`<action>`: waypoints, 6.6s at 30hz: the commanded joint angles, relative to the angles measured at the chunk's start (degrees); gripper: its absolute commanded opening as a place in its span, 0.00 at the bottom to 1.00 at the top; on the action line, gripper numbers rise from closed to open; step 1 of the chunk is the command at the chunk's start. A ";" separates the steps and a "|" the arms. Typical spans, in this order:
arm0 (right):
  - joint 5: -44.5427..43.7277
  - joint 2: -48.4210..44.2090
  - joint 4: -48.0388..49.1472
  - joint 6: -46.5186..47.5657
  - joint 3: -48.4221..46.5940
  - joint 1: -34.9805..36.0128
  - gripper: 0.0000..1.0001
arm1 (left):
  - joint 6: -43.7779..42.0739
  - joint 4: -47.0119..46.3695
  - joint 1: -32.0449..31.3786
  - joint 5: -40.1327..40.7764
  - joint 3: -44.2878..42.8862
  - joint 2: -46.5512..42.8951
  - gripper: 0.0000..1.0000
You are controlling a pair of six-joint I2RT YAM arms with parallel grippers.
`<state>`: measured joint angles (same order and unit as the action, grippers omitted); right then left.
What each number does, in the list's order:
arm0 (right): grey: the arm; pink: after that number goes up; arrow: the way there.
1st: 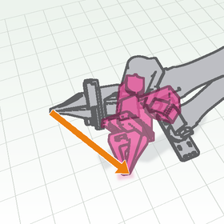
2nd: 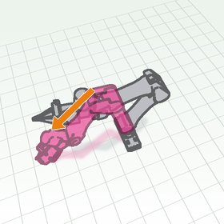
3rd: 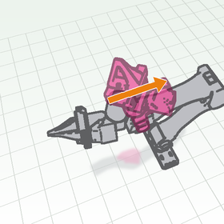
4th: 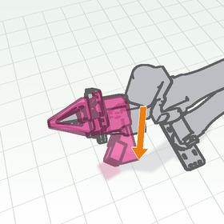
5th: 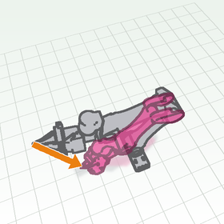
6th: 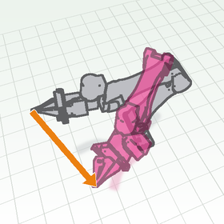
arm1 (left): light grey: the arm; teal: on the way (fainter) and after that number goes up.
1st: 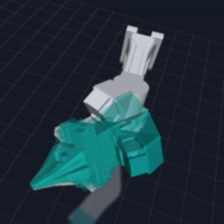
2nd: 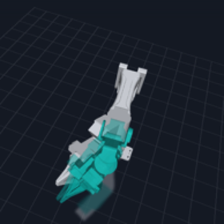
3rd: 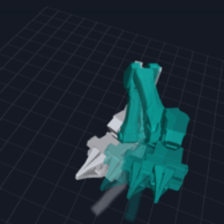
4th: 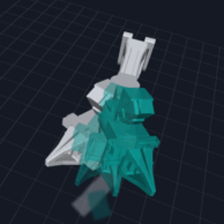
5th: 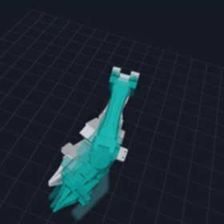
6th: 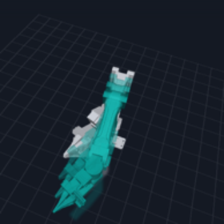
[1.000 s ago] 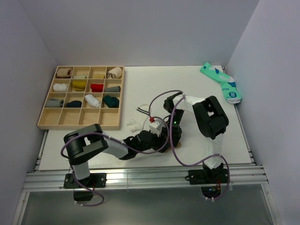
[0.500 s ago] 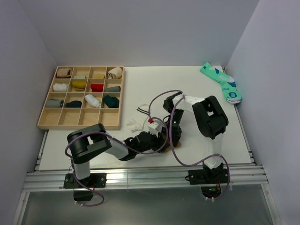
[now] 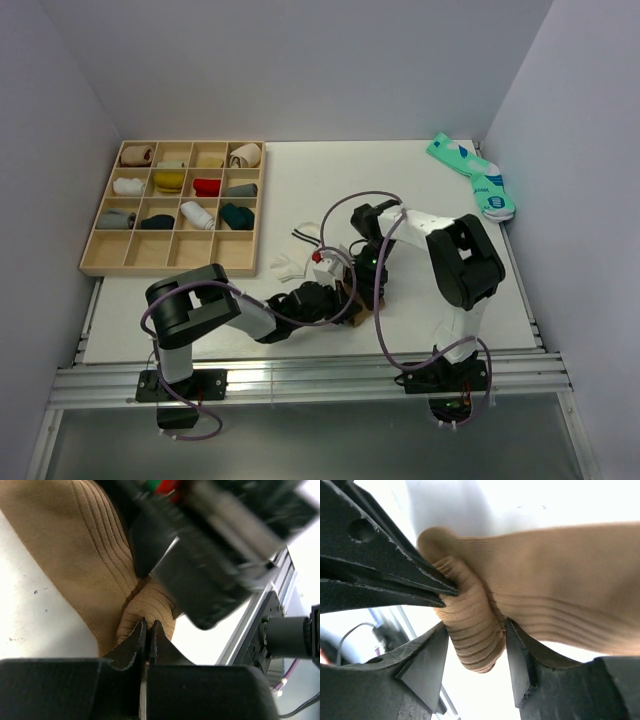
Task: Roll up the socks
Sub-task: Roll the sock at the center of the board.
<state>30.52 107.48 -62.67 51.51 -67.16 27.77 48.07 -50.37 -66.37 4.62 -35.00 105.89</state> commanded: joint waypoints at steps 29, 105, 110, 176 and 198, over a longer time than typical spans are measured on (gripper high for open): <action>4.72 -34.07 17.75 4.91 17.21 -13.09 0.61 | 18.46 30.85 5.27 -13.58 -6.38 -0.16 0.00; 8.68 5.98 -7.28 19.69 -6.05 -7.38 0.30 | 5.38 24.18 15.22 -2.19 -1.21 -18.60 0.43; 9.03 10.19 -10.01 19.42 -9.83 -7.29 0.30 | -6.40 22.16 10.13 0.91 -2.61 -19.23 0.48; 11.05 -7.63 1.24 10.46 -5.36 -14.93 0.57 | -1.50 32.43 7.66 -10.95 -13.68 1.52 0.00; 7.98 -31.81 21.09 12.83 19.77 -12.84 0.59 | 3.69 55.82 17.24 -31.95 -24.14 4.77 0.00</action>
<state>39.59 76.38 -45.56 63.29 -48.95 12.29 52.25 -3.73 -49.76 -23.79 -58.50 108.25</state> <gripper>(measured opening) 0.583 0.068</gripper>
